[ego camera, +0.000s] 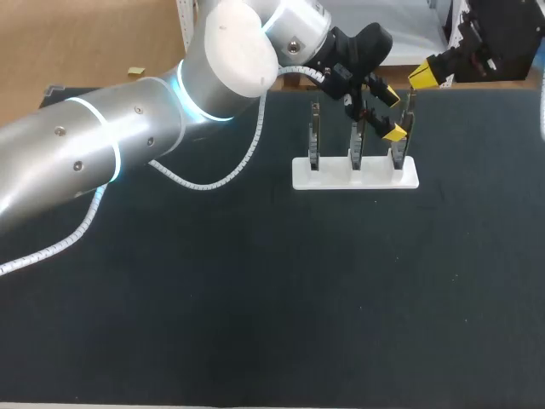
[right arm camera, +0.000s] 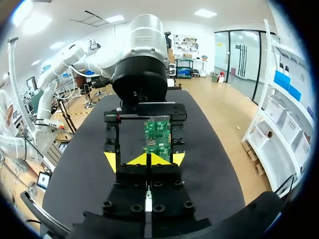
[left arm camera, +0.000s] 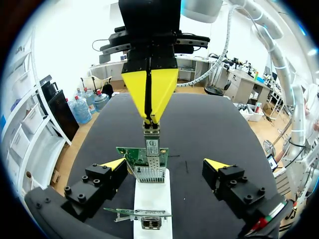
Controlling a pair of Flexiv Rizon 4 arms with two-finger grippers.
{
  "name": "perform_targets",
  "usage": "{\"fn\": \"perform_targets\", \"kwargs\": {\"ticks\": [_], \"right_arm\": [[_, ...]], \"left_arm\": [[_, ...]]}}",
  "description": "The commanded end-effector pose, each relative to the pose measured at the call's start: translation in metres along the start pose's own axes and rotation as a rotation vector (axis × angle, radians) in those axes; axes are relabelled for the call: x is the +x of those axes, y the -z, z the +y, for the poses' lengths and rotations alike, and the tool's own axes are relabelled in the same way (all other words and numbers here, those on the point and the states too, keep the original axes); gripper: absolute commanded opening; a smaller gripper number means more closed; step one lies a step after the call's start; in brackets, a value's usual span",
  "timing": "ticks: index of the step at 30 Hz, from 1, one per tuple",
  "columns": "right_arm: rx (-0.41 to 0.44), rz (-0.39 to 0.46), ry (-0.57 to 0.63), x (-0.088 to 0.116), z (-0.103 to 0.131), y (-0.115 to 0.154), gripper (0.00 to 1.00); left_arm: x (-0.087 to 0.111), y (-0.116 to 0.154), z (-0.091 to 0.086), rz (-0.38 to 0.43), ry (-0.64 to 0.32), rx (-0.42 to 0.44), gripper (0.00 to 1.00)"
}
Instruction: Pick up the optical module with the left hand, and insert it into the network port with the right hand.
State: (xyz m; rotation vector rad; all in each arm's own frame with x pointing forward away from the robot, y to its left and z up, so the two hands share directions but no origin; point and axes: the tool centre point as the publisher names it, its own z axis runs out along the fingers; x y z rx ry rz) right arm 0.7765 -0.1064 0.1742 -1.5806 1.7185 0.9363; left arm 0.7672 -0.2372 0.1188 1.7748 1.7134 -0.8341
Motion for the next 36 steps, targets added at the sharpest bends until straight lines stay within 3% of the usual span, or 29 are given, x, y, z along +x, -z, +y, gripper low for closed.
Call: {"fn": "perform_targets", "kwargs": {"ticks": [1, 36], "right_arm": [[-0.013, 0.000, -0.007, 0.003, -0.005, -0.004, 0.00], [-0.026, 0.016, -0.103, 0.033, -0.004, -0.027, 0.00]], "left_arm": [[-0.001, 0.000, 0.000, 0.004, 0.002, 0.000, 1.00], [-0.001, 0.000, 0.000, 0.004, 0.002, 0.000, 1.00]]}}
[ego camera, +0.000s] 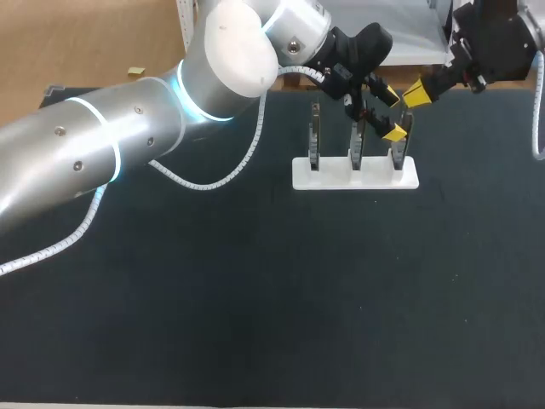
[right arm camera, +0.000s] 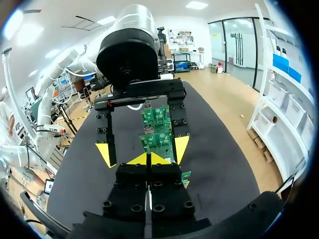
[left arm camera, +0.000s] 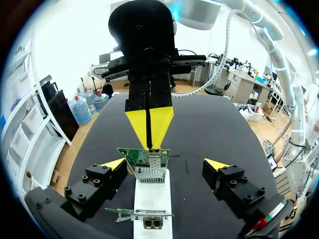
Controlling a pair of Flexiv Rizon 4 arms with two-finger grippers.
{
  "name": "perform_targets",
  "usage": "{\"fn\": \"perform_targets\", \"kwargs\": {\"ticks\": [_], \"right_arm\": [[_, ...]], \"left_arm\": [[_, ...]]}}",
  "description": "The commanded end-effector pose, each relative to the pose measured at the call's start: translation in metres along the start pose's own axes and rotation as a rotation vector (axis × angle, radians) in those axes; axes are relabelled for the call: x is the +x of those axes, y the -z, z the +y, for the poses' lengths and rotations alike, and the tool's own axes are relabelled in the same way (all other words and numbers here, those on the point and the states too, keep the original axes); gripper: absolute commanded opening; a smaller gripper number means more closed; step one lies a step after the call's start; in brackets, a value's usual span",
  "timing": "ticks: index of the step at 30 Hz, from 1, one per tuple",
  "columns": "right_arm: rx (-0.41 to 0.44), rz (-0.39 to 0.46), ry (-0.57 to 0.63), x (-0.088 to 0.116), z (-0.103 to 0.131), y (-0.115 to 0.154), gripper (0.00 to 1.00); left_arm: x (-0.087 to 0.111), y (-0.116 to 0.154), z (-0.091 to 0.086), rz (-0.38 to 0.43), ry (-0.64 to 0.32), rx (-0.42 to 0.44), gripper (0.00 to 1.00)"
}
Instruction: Pick up the optical module with the left hand, and insert it into the network port with the right hand.
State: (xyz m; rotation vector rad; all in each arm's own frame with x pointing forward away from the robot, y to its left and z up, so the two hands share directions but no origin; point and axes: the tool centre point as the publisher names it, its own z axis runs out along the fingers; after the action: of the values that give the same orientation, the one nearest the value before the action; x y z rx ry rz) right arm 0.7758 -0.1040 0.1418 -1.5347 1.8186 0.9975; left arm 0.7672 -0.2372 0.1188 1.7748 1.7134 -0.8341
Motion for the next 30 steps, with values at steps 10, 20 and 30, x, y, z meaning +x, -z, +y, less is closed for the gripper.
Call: {"fn": "perform_targets", "kwargs": {"ticks": [10, 20, 30], "right_arm": [[0.000, -0.006, -0.016, 0.008, -0.004, -0.009, 0.00], [0.027, -0.023, 0.010, -0.003, -0.006, -0.001, 0.00], [0.069, -0.056, 0.050, -0.020, -0.009, 0.015, 0.00]], "left_arm": [[-0.001, 0.000, 0.000, 0.004, 0.002, 0.000, 1.00], [-0.002, 0.002, 0.000, 0.006, -0.017, -0.004, 1.00], [-0.004, 0.015, 0.003, 0.028, -0.034, -0.042, 1.00]]}}
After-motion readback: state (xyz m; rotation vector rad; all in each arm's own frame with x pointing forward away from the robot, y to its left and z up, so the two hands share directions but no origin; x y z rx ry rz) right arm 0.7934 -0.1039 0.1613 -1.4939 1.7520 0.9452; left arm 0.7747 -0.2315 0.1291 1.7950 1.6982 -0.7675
